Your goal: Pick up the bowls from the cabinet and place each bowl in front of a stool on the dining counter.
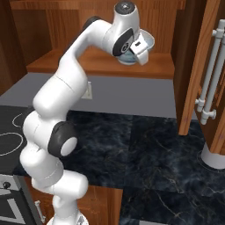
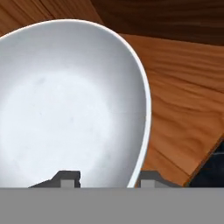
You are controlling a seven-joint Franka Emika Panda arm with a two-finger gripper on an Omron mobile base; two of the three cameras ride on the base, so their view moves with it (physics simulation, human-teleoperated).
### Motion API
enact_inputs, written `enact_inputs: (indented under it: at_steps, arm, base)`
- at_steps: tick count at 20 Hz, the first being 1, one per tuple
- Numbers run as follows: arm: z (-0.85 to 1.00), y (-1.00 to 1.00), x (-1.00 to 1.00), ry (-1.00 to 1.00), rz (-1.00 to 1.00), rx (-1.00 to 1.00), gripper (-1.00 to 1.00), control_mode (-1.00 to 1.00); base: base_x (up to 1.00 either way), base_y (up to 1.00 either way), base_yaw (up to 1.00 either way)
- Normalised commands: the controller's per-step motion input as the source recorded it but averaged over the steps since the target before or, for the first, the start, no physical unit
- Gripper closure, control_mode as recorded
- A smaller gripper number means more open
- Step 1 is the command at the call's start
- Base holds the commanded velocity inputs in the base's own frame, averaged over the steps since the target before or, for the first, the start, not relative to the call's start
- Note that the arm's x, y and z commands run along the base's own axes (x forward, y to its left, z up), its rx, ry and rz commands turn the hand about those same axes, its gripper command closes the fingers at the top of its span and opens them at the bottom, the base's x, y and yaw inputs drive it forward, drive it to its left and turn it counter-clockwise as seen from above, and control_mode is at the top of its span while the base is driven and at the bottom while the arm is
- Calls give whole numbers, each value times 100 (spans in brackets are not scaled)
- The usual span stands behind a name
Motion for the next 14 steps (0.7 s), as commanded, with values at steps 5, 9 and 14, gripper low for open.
enact_inputs:
  at_steps: [5,9,14]
  arm:
    - [-20,40,-95,10,1,0,100,-100]
    - [-1,47,-100,5,1,-1,100,-100]
    - [10,26,-100,-13,-3,0,100,-100]
  base:
    - [0,0,0]
    - [0,0,0]
    - [0,0,0]
